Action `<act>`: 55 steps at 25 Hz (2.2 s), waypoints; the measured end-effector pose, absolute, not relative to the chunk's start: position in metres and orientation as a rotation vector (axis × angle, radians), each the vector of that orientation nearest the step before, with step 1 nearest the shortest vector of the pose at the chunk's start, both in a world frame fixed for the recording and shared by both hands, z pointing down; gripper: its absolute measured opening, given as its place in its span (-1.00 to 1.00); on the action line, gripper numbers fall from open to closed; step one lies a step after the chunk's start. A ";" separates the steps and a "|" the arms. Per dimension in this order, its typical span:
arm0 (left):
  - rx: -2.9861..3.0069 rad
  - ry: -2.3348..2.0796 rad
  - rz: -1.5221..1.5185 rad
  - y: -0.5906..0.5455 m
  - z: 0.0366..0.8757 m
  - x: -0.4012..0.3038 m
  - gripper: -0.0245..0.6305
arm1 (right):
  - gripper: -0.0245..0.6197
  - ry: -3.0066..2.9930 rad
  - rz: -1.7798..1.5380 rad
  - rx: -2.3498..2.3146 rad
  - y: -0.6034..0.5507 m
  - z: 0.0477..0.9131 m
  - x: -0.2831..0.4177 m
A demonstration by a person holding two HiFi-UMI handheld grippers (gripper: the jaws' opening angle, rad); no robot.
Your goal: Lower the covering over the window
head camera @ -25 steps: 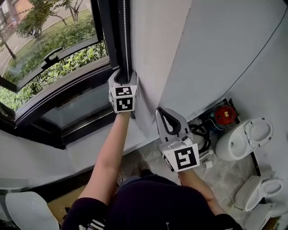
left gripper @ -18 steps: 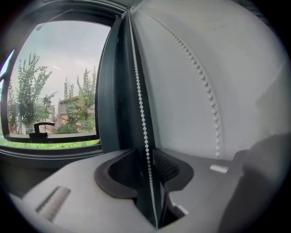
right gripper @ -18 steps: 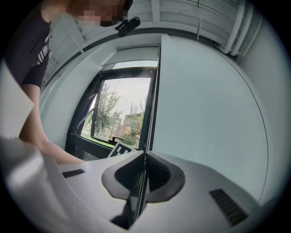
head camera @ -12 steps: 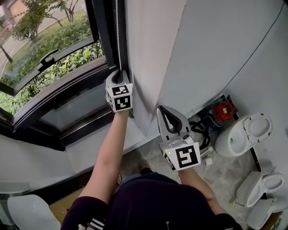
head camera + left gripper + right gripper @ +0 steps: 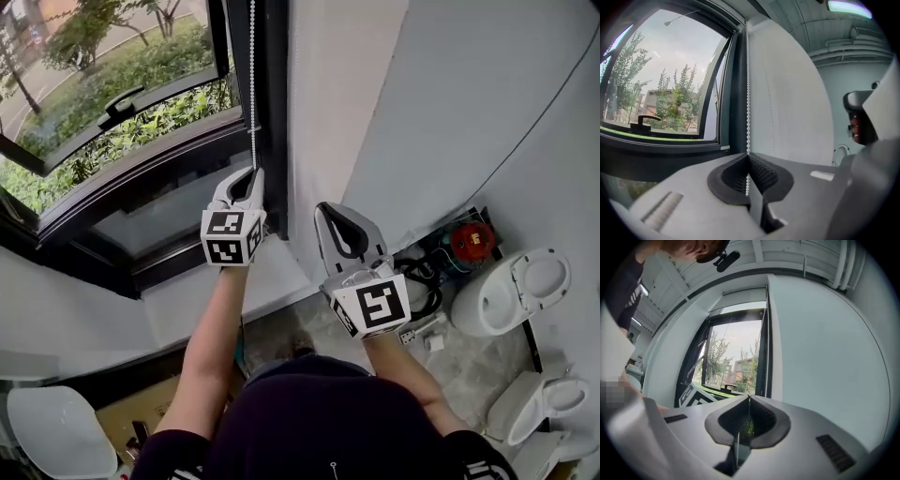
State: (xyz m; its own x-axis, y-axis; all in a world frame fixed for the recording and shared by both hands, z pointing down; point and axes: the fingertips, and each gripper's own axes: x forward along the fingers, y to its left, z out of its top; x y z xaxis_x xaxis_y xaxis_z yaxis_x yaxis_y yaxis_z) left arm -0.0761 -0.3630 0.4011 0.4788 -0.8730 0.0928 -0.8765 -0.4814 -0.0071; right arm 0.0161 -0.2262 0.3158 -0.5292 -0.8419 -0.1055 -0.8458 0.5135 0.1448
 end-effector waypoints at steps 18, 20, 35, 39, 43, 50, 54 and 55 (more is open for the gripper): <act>2.808 -1.174 -0.018 -0.183 0.384 -0.078 -0.89 | -0.80 2.895 0.027 -0.877 -0.184 0.280 -0.068; 2.822 -1.135 -0.040 -0.167 0.381 -0.072 -0.89 | -0.73 2.902 0.016 -0.849 -0.174 0.274 -0.069; 2.868 -0.856 -0.145 -0.121 0.385 -0.027 -0.89 | -0.87 2.862 0.029 -1.019 -0.144 0.250 -0.050; 2.841 -0.853 -0.109 -0.119 0.406 -0.019 -0.89 | -0.88 2.910 0.020 -1.075 -0.147 0.269 -0.049; 2.797 -0.915 -0.071 -0.123 0.428 -0.020 -0.89 | -0.88 2.927 0.014 -1.105 -0.150 0.291 -0.051; 2.753 -1.031 0.020 -0.142 0.473 -0.015 -0.89 | -0.88 2.971 -0.012 -1.133 -0.164 0.335 -0.036; 2.680 -1.017 0.075 -0.144 0.498 -0.003 -0.89 | -0.88 2.985 -0.065 -1.139 -0.167 0.362 -0.030; 2.661 -1.013 0.096 -0.145 0.505 -0.003 -0.89 | -0.88 2.991 -0.080 -1.137 -0.170 0.368 -0.029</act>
State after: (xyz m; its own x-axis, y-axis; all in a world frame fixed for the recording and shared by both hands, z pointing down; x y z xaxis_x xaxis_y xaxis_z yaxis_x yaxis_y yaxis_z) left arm -0.0029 -0.1448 0.5046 0.7503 -0.6403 0.1646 -0.6598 -0.7099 0.2463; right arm -0.0292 -0.1696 0.3684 -0.7461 -0.6619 0.0728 -0.6648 0.7466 -0.0257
